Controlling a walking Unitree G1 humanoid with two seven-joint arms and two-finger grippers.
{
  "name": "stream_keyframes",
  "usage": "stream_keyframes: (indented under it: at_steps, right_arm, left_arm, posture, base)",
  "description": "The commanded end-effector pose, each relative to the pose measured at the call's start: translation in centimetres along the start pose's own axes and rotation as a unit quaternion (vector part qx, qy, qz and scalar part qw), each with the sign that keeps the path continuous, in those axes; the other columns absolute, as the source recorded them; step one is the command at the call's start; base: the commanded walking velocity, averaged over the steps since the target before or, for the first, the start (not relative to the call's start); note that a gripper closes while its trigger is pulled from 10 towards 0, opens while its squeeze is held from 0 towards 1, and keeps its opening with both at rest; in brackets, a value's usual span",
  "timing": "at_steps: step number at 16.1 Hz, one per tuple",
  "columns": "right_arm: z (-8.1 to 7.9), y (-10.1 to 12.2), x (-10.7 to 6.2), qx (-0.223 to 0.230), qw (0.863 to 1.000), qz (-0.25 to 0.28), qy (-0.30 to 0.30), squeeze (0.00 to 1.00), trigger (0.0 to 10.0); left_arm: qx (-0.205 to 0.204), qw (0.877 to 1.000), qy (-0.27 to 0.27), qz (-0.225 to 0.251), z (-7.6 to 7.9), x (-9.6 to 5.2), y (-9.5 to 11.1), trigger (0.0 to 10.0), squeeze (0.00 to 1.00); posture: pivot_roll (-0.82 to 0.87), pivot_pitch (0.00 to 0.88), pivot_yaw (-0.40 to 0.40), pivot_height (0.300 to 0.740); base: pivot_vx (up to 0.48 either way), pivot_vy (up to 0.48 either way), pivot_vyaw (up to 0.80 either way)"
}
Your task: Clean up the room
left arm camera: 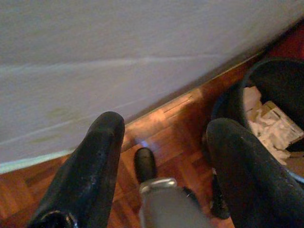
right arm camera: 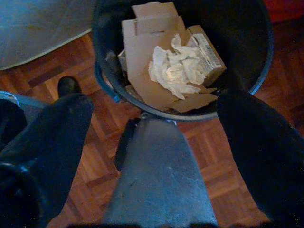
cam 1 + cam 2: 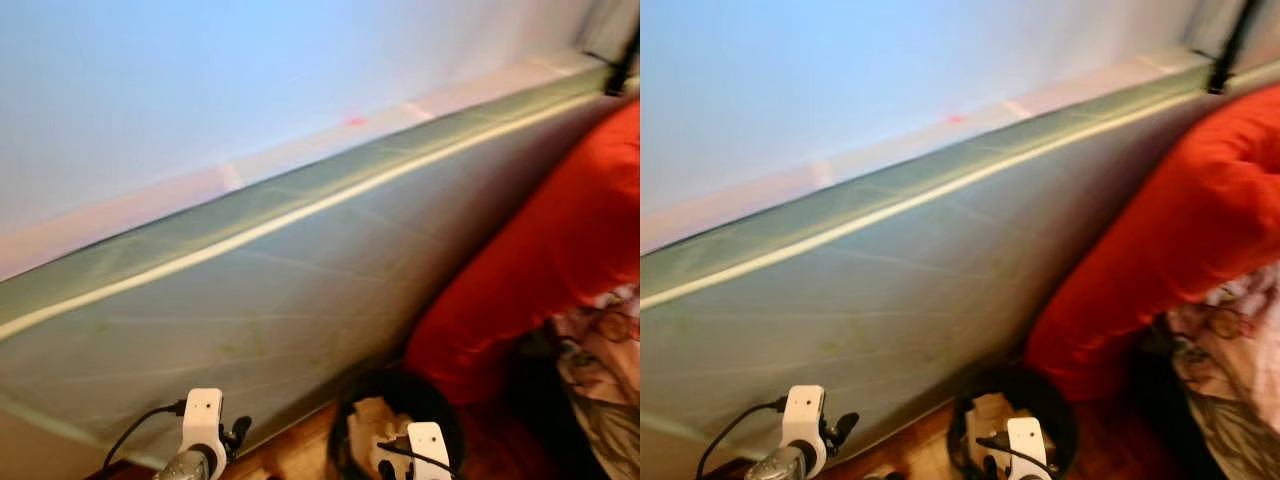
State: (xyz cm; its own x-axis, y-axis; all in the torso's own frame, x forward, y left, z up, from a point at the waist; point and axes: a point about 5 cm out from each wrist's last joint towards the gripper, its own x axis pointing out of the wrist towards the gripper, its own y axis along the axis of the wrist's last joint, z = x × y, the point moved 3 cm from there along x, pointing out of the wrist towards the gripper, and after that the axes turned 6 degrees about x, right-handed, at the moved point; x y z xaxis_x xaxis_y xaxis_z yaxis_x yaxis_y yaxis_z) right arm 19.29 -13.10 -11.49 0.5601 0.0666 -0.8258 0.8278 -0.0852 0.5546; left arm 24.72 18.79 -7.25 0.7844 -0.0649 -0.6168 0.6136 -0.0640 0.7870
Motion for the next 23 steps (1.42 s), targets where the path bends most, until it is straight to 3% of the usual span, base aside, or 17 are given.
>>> stream_keyframes:
  at_steps: [1, 11, 23]
  right_arm:
    - [0.29, -0.86, -0.15, 0.002, 1.0, -0.012, -0.003, 0.0, 10.0]
    - [0.59, -0.89, -0.17, -0.023, 1.0, -0.017, 0.005, 0.0, 10.0]
    - [1.16, -0.87, -0.18, -0.071, 0.997, -0.027, 0.005, 0.0, 10.0]
  left_arm:
    - [0.006, 1.0, -0.007, -0.011, 0.56, -0.09, -0.65, 10.0, 0.0]
    - [0.004, 1.0, -0.007, -0.006, 0.91, -0.02, -0.5, 10.0, 0.0]
    - [-0.008, 1.0, -0.005, -0.005, 0.92, -0.05, -0.53, 10.0, 0.0]
  posture:
    - [0.12, 0.15, -0.023, 0.74]
    - [0.12, 0.151, -0.033, 0.74]
    - [0.12, 0.158, -0.036, 0.74]
  base:
    - [0.0, -0.431, 0.0]
    - [0.0, -0.423, 0.0]
    - [0.0, 0.0, 0.0]
